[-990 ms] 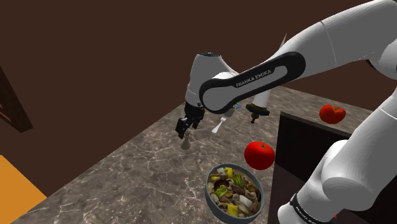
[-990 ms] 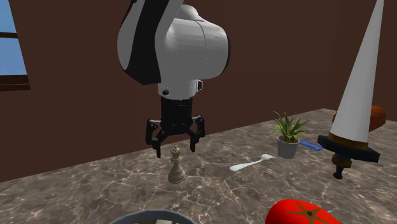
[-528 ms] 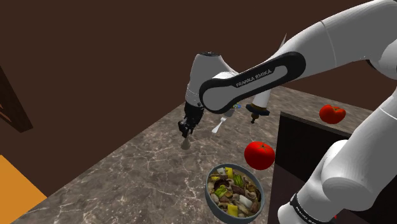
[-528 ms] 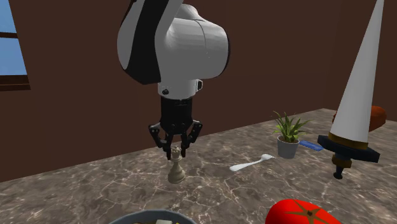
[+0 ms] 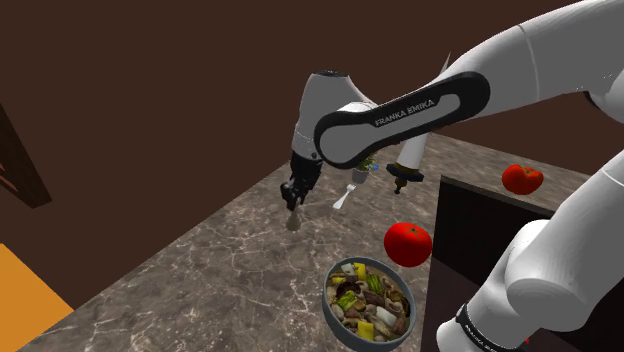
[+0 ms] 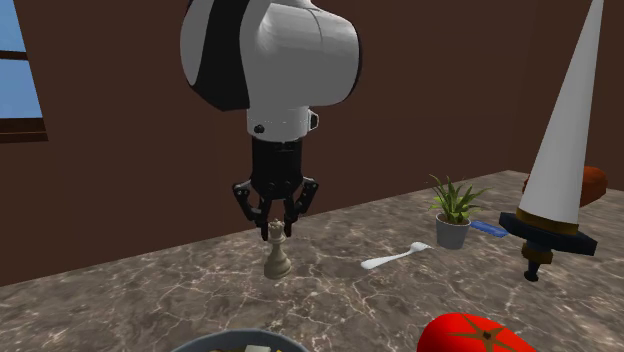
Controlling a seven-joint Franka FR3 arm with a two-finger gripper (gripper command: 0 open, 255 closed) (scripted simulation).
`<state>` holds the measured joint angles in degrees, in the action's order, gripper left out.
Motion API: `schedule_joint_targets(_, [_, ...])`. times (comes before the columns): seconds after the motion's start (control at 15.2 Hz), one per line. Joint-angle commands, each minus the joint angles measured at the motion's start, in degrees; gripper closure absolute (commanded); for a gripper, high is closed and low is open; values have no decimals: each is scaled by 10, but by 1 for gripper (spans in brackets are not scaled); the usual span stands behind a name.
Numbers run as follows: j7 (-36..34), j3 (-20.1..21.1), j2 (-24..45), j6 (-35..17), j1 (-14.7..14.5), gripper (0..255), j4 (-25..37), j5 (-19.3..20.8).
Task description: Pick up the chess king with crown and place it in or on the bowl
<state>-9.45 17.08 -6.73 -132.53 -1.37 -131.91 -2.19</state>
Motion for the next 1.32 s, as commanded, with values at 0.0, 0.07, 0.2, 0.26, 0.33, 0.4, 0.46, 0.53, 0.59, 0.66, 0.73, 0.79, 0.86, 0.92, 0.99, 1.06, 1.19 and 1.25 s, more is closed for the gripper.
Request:
schedule_joint_targets(0.0, [2,-1,-7,15,0,255,8,-2])
schedule_joint_targets(0.07, [3,-2,-11,23,0,255,13,-3])
schedule_joint_targets(0.2, [5,-2,-18,39,0,255,22,-5])
schedule_joint_targets(0.26, [5,-3,-21,47,0,255,27,-6])
schedule_joint_targets(0.33, [6,-3,-24,55,0,255,31,-7])
schedule_joint_targets(0.4, [7,-4,-27,63,0,255,36,-8])
schedule_joint_targets(0.46, [7,-4,-30,71,0,255,41,-9])
schedule_joint_targets(0.53, [8,-5,-33,78,0,255,47,-9])
schedule_joint_targets(0.59, [8,-5,-35,86,0,255,52,-10])
schedule_joint_targets(0.66, [9,-6,-38,94,0,255,58,-10])
schedule_joint_targets(0.73, [9,-6,-40,102,0,255,63,-11])
schedule_joint_targets(0.79, [10,-7,-42,110,0,255,69,-11])
schedule_joint_targets(0.86, [10,-7,-44,118,0,255,75,-11])
schedule_joint_targets(0.92, [10,-8,-46,125,0,255,81,-12])
schedule_joint_targets(0.99, [11,-8,-48,133,0,255,87,-12])
schedule_joint_targets(1.06, [11,-8,-49,141,0,255,93,-12])
schedule_joint_targets(1.19, [11,-9,-52,156,1,255,105,-13])
schedule_joint_targets(1.25, [11,-10,-54,164,1,255,112,-13])
